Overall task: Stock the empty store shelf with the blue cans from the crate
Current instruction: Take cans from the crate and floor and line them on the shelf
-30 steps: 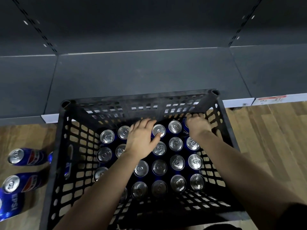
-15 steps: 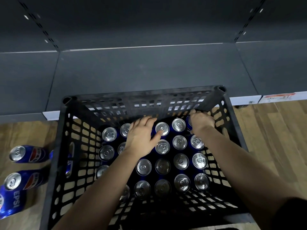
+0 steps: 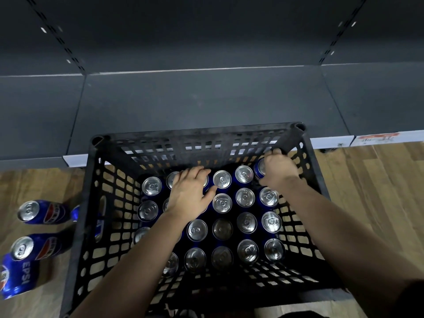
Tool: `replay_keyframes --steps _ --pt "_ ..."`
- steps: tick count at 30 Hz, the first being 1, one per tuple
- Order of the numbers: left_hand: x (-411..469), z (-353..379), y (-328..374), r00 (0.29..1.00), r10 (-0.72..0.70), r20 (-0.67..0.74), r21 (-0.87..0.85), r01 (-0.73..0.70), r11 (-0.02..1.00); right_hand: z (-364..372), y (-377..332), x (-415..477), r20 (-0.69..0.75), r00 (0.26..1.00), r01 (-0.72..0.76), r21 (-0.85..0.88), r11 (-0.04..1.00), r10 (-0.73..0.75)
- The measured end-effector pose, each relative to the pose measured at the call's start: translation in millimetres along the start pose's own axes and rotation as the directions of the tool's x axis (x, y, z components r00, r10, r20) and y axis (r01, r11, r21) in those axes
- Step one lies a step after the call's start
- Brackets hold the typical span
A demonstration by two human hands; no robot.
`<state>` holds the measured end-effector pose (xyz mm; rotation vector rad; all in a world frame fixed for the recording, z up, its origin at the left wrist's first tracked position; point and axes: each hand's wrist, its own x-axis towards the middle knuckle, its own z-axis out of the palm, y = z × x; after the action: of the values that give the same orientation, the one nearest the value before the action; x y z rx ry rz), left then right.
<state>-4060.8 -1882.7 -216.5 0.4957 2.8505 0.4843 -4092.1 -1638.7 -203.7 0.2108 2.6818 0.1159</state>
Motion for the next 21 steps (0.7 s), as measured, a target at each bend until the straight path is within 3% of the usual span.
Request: replay_keyframes --steps 5,10,21 --pt "-4.9 -46.7 13.1 1.0 0.013 -0.013 0.014 -0.013 1.0 -44.0 8.6 -29.3 -0.015 1.0 -0.011 0.206 0.978 0.015" --pt "-24.4 -130.4 36.5 0.999 0.03 -0.037 0.03 -0.029 0.999 -120.7 23.5 -73.8 -0.017 1.0 0.002 0.474 0.881 0.007" --pt "-87.9 -380.0 120.0 0.992 0.06 -0.11 0.045 -0.055 0.997 -376.8 37.2 -224.2 -0.121 0.98 0.195 0.739 0.645 -0.157"
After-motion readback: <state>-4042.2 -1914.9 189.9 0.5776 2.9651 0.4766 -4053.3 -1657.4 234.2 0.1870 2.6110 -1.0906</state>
